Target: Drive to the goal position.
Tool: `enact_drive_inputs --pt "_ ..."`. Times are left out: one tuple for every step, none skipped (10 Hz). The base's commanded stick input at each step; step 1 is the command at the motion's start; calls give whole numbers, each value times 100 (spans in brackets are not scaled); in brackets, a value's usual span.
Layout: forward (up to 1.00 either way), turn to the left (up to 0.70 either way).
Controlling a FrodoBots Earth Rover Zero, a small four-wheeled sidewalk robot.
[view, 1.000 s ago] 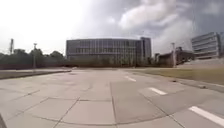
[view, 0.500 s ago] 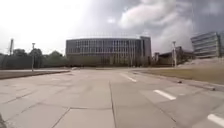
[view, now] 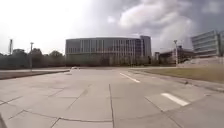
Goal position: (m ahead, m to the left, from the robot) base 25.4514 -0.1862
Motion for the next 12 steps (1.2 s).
enact_drive_inputs --pt "70 0" --pt "70 0" --pt "70 0" --pt "70 0" --pt "70 0" --pt "70 0" --pt "70 0" --pt "70 0" --pt "70 0" --pt "70 0" --pt "70 0" --pt "70 0"
